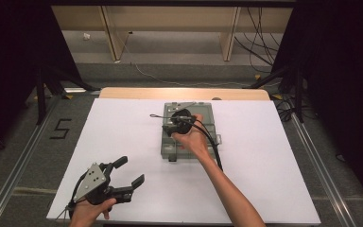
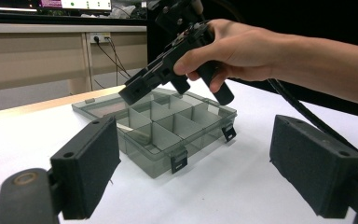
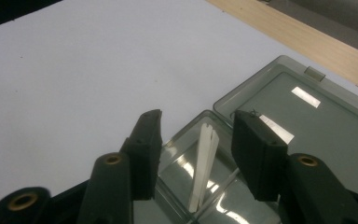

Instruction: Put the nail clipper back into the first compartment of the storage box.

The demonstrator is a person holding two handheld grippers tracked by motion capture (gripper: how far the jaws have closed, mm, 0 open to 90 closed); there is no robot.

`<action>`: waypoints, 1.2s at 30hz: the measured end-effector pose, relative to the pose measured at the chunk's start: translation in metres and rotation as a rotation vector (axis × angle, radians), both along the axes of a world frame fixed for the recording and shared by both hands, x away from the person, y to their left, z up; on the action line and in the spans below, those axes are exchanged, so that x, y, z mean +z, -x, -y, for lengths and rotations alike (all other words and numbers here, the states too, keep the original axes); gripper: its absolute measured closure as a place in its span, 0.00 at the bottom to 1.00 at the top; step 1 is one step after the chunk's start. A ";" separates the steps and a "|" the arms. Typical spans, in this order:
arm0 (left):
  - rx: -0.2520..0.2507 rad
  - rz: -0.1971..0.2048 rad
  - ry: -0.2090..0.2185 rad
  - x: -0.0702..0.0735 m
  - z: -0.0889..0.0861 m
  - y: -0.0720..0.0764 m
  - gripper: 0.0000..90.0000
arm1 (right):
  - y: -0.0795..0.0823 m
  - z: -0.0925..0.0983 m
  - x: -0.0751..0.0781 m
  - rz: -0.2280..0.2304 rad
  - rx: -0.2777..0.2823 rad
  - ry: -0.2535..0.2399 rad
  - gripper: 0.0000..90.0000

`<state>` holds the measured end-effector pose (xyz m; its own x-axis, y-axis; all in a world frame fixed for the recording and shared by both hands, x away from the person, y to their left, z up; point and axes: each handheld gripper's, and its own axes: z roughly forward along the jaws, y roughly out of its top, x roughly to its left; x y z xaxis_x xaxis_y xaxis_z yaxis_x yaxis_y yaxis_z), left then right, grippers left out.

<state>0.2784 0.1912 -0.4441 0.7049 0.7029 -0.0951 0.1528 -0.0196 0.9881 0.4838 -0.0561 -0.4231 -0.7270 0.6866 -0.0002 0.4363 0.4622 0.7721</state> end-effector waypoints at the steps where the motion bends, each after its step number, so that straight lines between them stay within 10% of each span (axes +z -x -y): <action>1: 0.001 -0.001 0.001 0.000 0.000 0.000 0.17 | 0.001 0.001 0.003 -0.012 0.011 0.009 0.53; 36: -0.001 -0.002 0.012 -0.001 0.001 -0.001 0.17 | 0.044 0.015 0.036 0.100 0.102 -0.024 0.38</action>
